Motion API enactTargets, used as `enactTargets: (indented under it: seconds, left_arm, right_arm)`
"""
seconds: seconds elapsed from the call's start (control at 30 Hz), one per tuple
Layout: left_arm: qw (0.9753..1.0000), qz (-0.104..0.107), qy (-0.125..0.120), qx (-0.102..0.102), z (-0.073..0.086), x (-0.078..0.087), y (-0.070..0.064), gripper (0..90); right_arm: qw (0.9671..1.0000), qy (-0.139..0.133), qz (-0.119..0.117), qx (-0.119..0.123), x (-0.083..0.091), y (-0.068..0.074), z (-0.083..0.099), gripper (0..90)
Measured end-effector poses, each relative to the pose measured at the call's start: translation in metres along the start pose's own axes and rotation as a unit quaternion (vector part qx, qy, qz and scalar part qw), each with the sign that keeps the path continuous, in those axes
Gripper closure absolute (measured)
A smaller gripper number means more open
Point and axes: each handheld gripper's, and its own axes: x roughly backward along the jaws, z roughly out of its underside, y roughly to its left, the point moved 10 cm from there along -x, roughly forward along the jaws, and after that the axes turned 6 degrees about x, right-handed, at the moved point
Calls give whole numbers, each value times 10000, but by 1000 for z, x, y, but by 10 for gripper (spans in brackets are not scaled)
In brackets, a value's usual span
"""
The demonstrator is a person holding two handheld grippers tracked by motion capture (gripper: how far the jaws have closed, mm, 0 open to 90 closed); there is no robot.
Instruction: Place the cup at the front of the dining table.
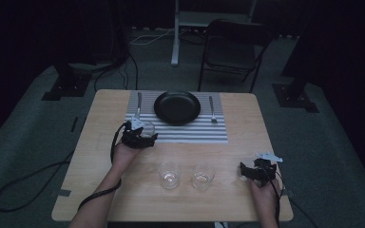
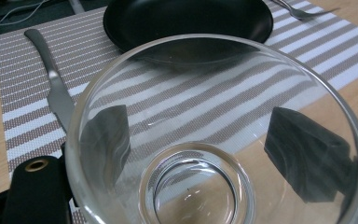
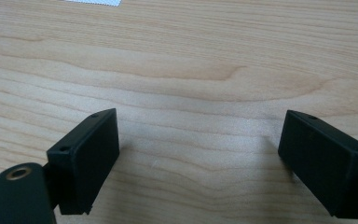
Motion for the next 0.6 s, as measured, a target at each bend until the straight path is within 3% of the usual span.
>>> enactTargets:
  seconds: [0.6]
  left_arm:
    - [9996,-172,11,215,-10,-26,9,201]
  right_arm:
    - [10000,0,0,1,0,0,0,118]
